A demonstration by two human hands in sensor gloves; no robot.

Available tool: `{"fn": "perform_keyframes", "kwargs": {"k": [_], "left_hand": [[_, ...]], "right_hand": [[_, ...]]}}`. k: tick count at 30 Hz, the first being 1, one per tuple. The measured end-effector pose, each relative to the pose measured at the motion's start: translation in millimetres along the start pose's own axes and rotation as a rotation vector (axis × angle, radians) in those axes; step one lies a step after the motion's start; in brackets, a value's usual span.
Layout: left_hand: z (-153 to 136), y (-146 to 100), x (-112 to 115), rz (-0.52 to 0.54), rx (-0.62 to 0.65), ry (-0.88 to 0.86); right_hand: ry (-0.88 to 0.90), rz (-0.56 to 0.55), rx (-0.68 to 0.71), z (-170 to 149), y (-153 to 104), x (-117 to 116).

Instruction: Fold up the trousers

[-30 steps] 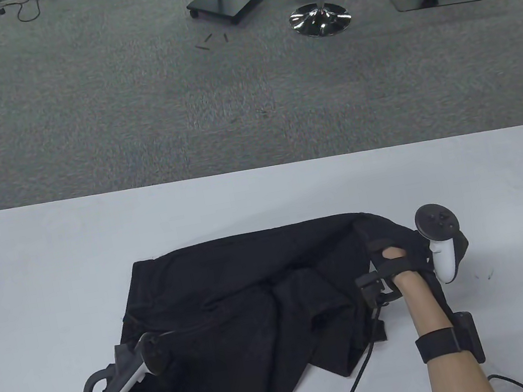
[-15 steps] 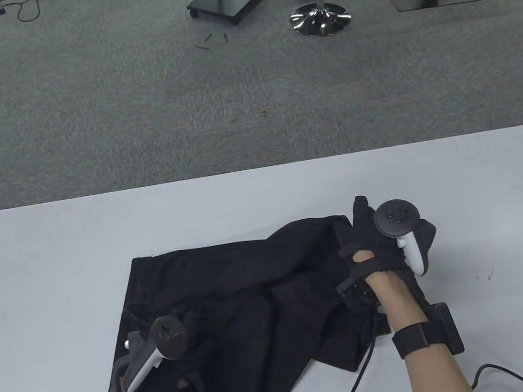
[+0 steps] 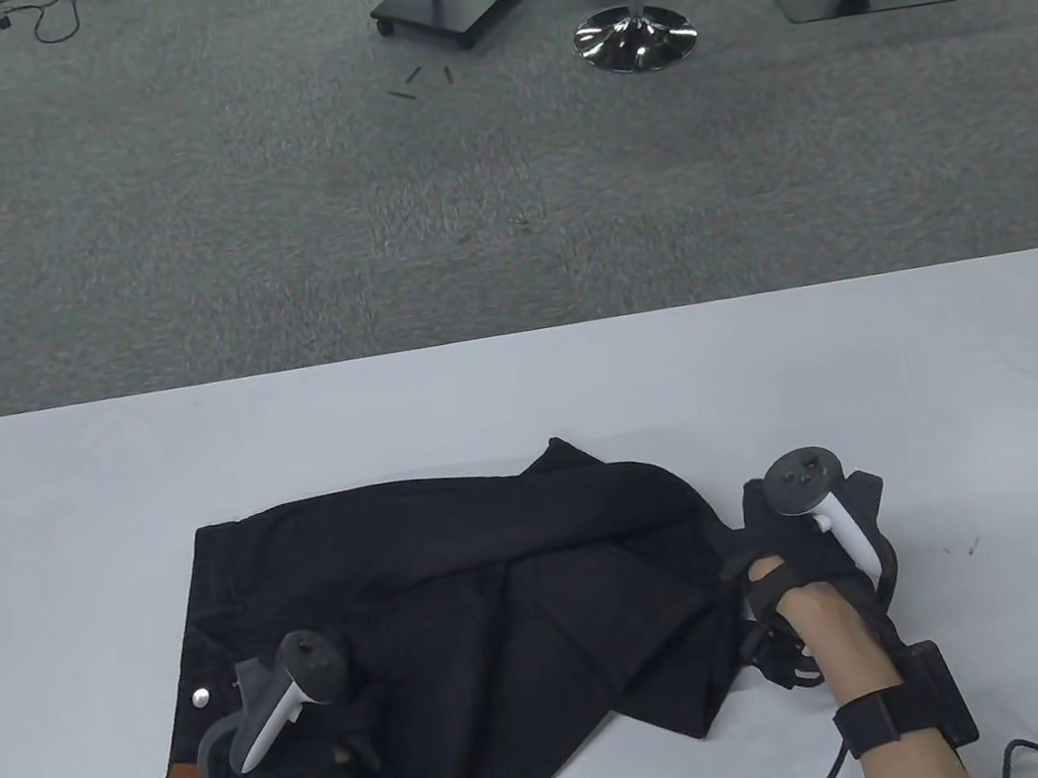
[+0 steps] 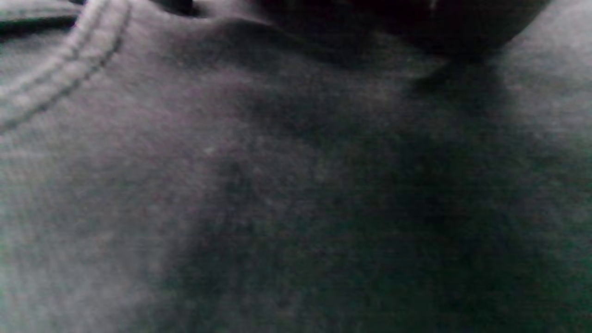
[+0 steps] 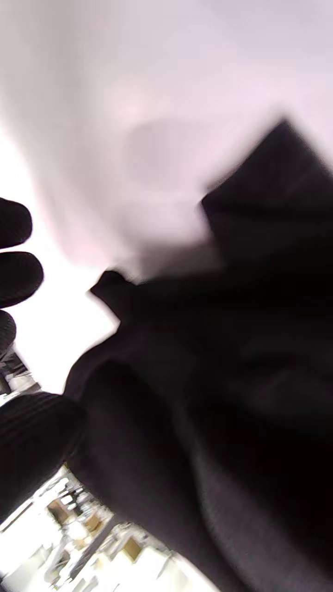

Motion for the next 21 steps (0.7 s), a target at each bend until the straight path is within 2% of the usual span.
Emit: {"fn": "perform_keyframes", "kwargs": {"k": [5,11,14,17,21], "left_hand": [[-15,-1,-5,0.009,-0.052,-0.080],[-23,0,-4,0.017,-0.050,-0.082],[-22,0,-4,0.018,-0.051,-0.072],[-23,-1,-4,0.017,-0.043,-0.080],[-24,-1,-4,0.021,-0.038,-0.083]], "right_hand": [[0.060,-0.062,0.045,6,7,-20],[-0.013,-0.144,0.106,26,7,-20],[0.031,-0.197,0.143,30,3,-9],[0.215,-0.292,0.224,42,-9,15],[0.495,-0.212,0.301,61,-23,51]]}}
Point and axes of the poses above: the tracker on the back of each hand, its own z axis roughly to the thumb side, its own y axis roughly from the wrist to the fingertips, x = y × z, the point moved 1 cm from there along y, roughly from the wrist to the fingertips, and after that the axes turned 12 degrees about -z, right-handed, at the moved point
